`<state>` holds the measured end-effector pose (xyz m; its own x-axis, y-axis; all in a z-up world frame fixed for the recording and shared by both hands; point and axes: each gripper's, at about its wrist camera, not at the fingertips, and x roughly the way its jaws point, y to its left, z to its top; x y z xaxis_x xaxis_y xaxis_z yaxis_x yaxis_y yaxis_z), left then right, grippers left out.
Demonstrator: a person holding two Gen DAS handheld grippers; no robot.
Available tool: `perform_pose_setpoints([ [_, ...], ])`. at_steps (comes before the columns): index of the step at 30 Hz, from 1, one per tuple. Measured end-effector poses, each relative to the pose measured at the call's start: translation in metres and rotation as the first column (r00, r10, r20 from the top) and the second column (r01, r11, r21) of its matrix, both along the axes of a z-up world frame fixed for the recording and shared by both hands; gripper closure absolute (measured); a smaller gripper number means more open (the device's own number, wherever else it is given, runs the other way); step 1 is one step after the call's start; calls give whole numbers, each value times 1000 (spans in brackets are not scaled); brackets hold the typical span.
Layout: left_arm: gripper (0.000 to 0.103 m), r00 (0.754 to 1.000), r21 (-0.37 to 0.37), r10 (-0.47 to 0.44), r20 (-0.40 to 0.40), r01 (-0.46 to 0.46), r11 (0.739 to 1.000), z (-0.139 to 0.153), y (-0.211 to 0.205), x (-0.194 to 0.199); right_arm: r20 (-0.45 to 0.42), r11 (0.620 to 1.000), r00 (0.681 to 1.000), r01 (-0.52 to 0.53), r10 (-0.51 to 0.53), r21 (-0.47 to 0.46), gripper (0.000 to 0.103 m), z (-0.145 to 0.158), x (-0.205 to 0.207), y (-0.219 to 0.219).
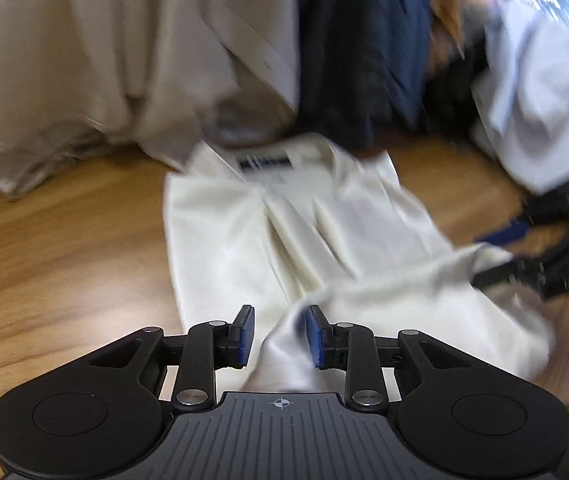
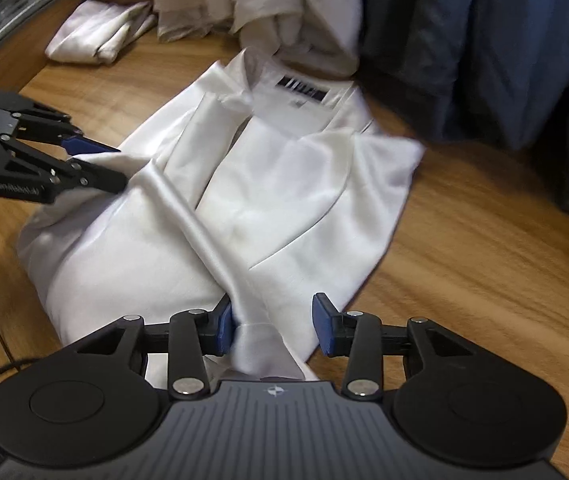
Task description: Fold clothes
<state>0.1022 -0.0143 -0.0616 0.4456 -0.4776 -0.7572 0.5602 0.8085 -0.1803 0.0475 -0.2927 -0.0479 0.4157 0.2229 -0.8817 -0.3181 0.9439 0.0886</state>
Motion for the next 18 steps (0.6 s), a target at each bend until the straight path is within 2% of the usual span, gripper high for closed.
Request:
perform_pose_setpoints([
  [4,74,998,-44,39,42,-37,998,25,13,-3,51,997,996,72,-70,-30,57,23,-6,-14],
  [6,74,999,-76,40,30,-37,996,34,18,-8,64,996,994,86,-85,-8,57,37,-12,-21],
  [9,74,1000,-62,20,7,-20,998,36,17,-23,65,998,996,60,-61,20,57,46,-20,-16],
  [12,73,1000,-28,-12,-2,12,1000,28,12,-39,55,998,998,5,-9,64,57,48,-26,0],
  [15,73,999,2,-26,-18,26,1000,16,8,-46,47,997,998,-41,37,71,57,38,-30,17],
  [18,75,996,32,41,-84,-38,999,0,6,-40,26,996,998,-52,50,69,57,20,-30,26],
])
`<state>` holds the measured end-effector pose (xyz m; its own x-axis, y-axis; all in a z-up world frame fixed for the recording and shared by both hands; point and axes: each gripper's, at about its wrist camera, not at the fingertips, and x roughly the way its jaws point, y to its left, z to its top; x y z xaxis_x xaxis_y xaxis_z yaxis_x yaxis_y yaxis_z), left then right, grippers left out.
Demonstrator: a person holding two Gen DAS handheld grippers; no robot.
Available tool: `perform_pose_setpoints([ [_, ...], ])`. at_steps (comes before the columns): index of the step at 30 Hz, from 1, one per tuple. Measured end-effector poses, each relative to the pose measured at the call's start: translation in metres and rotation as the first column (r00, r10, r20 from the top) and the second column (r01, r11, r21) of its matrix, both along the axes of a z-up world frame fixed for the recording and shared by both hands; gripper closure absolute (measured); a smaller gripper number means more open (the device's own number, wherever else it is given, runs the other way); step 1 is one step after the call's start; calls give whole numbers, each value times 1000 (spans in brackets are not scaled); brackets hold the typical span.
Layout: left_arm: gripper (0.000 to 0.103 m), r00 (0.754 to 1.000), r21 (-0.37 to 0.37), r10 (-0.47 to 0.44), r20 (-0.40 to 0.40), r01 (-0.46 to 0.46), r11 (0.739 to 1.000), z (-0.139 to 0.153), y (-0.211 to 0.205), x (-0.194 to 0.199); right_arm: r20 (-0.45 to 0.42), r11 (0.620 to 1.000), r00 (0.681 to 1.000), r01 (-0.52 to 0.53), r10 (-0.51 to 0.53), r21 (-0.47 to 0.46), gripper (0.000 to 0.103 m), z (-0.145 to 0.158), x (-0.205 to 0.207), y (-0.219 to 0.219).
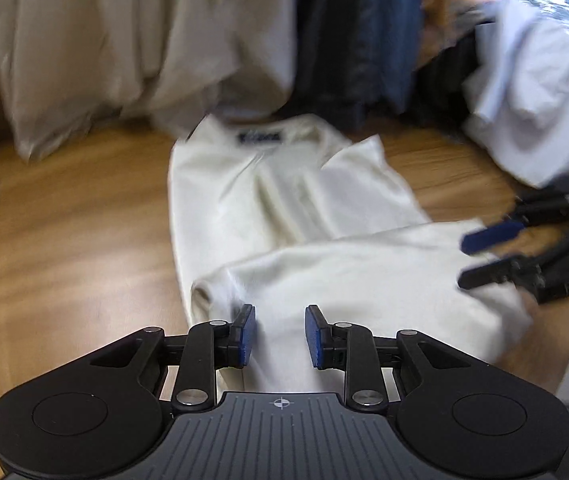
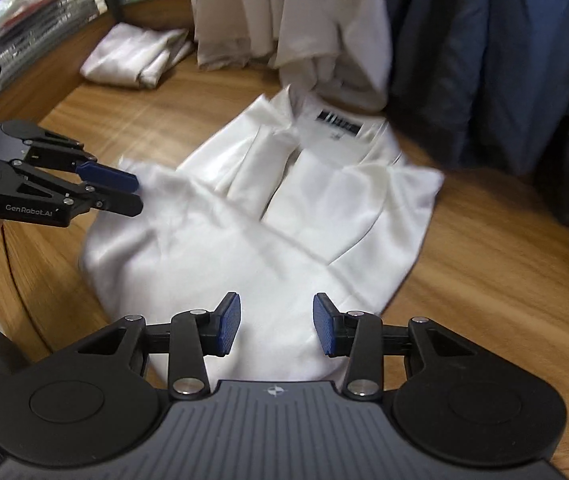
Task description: Fold clothes
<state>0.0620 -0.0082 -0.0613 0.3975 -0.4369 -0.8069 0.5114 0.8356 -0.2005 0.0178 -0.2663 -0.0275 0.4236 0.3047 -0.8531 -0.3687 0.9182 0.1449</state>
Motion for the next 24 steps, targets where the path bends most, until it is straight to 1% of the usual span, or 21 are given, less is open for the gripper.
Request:
perform_pose_setpoints([
  [1,75,1000,3,17,-17,-17,1000,-5,0,3,-5,1000,1000,0,0,-12,57,-7,1,2],
  [3,82,999,15,28,-27,-27,1000,-11,-1,7,-14,999,1000,2,-2,-33,57,-22,3,4],
  [6,83,999,25,39,-35,-38,999,-17,-2,11,-12,999,1000,4,-4,-47,57,-36,4,6],
  [8,83,997,-18,73,-33,-73,997,-9,1,10,-2,999,1000,0,0,-53,57,-38,3,7],
  [11,82,997,-78,83,-7,-83,993,11,3,2,34,999,999,9,-8,-52,57,-19,-3,6],
  [14,81,998,-95,62,20,-59,994,26,5,-14,78,999,997,11,-7,-42,57,7,-16,5],
  [17,81,998,-116,56,41,-51,992,33,9,-34,117,999,993,3,2,-37,57,26,-36,6],
  [19,81,997,-102,35,64,-29,994,32,9,-48,129,1000,992,-5,9,-31,57,30,-48,8],
  [22,81,999,-76,20,43,-17,997,19,8,-58,126,1000,992,-12,15,-25,58,24,-65,13],
  [24,81,999,-61,11,32,-9,998,11,8,-64,118,1000,993,-3,6,-28,61,14,-74,16],
])
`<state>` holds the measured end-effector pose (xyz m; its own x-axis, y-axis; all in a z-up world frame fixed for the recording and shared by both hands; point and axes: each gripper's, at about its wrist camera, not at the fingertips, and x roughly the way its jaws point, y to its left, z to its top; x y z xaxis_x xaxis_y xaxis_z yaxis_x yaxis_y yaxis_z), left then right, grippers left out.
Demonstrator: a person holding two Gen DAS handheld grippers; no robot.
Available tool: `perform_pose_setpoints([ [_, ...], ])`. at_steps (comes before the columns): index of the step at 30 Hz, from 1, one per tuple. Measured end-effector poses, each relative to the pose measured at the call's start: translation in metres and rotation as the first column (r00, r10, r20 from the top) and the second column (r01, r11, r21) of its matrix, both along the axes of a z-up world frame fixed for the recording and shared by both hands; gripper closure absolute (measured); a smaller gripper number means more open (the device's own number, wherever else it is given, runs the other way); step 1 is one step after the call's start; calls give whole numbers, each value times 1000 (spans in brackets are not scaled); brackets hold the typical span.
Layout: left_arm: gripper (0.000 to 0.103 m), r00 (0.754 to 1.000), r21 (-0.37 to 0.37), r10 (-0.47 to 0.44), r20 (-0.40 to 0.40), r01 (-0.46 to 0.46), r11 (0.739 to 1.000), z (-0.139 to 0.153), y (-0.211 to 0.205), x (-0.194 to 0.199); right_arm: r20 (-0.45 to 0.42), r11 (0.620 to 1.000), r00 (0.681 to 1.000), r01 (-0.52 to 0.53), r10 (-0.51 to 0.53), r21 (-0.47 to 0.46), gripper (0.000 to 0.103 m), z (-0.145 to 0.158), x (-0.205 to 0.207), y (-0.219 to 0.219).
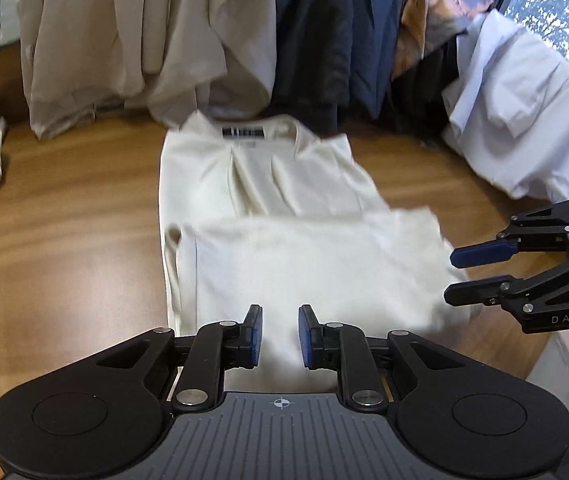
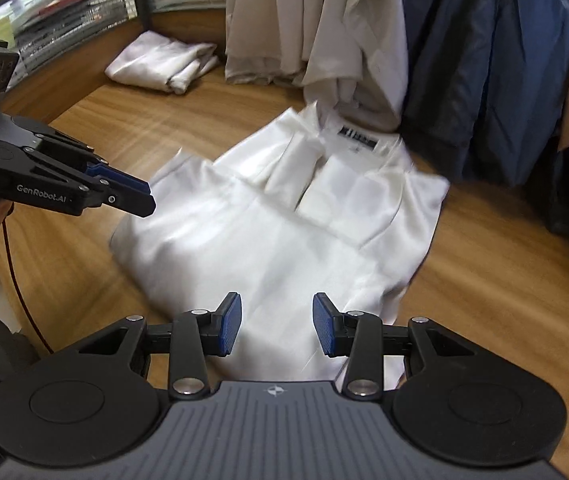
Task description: Fold clothes
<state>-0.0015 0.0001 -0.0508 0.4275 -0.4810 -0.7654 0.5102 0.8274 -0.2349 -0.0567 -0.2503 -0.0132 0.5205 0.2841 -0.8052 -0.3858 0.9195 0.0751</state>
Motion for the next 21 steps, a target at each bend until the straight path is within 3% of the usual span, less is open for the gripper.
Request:
perform_pose_setpoints([
  [3,81,1000,28,-3,-17,3,1000,-15,-1,-3,14,999,999,30,-30,-30,70,-16,-11,5],
  [8,81,1000,41,10,-25,-9,999,-31,1,-5,35,996,998,49,-46,-80,74,-50,-12,11],
  [10,80,999,21,22,-27,-21,1000,-32,4,-4,35,995,998,46,-43,-85,74,-60,-11,12],
  [13,66,1000,-73,7,9,-7,997,-18,13,-11,44,996,998,49,-46,-70,73,-50,-12,11],
  [15,49,998,-76,-8,61,13,997,-9,19,-18,62,998,997,58,-56,-34,59,-35,-18,5],
  [18,41,996,-44,-31,79,35,998,-9,27,-24,79,997,994,73,-71,-23,38,-23,-33,-7],
  [21,40,998,1,-37,50,37,999,-23,36,-24,55,997,997,60,-58,-41,33,-32,-47,-16],
])
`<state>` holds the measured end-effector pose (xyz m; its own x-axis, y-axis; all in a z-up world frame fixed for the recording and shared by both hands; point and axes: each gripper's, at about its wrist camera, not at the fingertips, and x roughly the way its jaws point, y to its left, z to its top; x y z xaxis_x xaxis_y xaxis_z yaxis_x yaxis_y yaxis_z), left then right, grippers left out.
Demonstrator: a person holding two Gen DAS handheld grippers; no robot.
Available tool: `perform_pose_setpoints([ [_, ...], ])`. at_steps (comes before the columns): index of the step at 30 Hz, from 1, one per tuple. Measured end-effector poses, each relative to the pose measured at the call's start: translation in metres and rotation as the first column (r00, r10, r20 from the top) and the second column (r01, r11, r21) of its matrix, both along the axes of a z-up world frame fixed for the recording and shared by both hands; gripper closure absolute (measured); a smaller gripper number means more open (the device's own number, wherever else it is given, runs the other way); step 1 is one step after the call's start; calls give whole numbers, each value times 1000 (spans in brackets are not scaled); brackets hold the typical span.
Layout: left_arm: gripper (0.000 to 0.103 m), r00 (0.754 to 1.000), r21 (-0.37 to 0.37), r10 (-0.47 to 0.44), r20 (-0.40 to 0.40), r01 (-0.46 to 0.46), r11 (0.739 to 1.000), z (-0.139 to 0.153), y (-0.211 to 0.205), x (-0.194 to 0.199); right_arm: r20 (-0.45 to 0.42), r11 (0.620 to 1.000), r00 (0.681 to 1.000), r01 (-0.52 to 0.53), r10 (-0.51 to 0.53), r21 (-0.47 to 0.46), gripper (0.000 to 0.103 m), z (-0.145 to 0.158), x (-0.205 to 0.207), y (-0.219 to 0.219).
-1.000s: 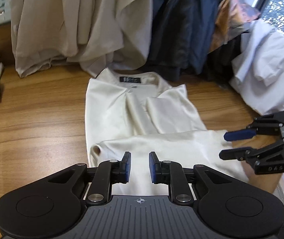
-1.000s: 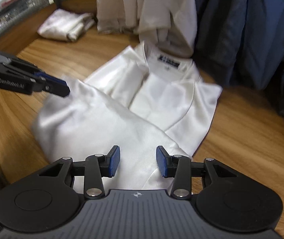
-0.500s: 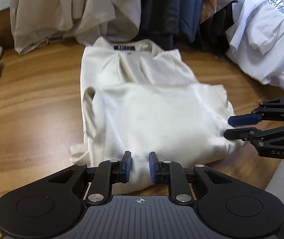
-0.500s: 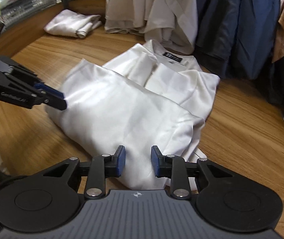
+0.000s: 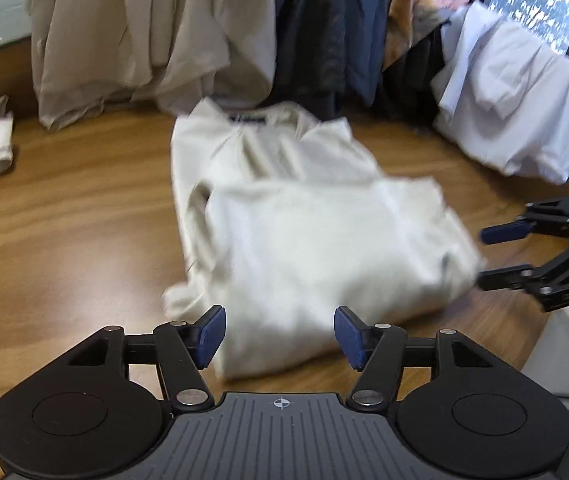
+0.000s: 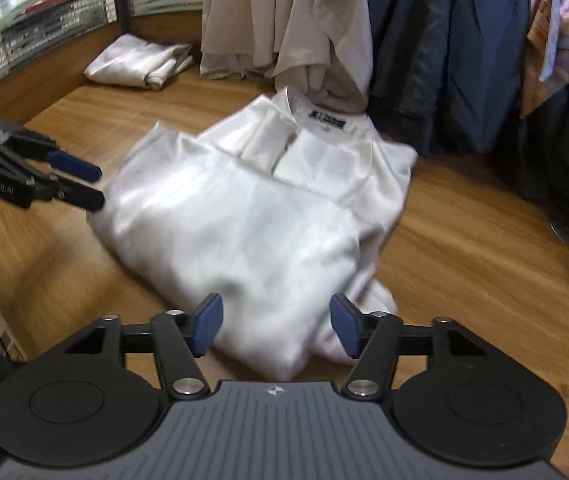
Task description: Fold clothes
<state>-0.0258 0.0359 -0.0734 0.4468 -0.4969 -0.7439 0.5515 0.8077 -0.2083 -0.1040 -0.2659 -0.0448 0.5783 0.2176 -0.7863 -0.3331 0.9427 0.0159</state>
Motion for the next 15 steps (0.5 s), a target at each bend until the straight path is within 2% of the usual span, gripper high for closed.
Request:
perform_pose_setpoints([
  [5,40,1000,19,-20,-20,20,1000,-15,2,2,-39,999,999,-35,34,-30,34,-23,-12,-2],
  [11,43,989,113,-144,-30,147,983,-24,-19,3,-35,997,997,-67,66,-30,50,-30,8,12],
  [12,61,987,124,-159,-29,162,979,-26,-21,3,-41,998,997,-60,59,-29,55,-30,12,12],
  [13,71,986,128,-167,-31,169,977,-26,-21,5,-46,998,998,-52,51,-25,58,-31,16,12],
  [14,74,984,132,-174,-33,177,975,-27,-21,7,-49,999,998,-45,44,-20,64,-30,18,11],
  [15,84,982,119,-183,-36,186,975,-25,-20,6,-51,999,998,-39,38,-16,69,-29,19,10],
])
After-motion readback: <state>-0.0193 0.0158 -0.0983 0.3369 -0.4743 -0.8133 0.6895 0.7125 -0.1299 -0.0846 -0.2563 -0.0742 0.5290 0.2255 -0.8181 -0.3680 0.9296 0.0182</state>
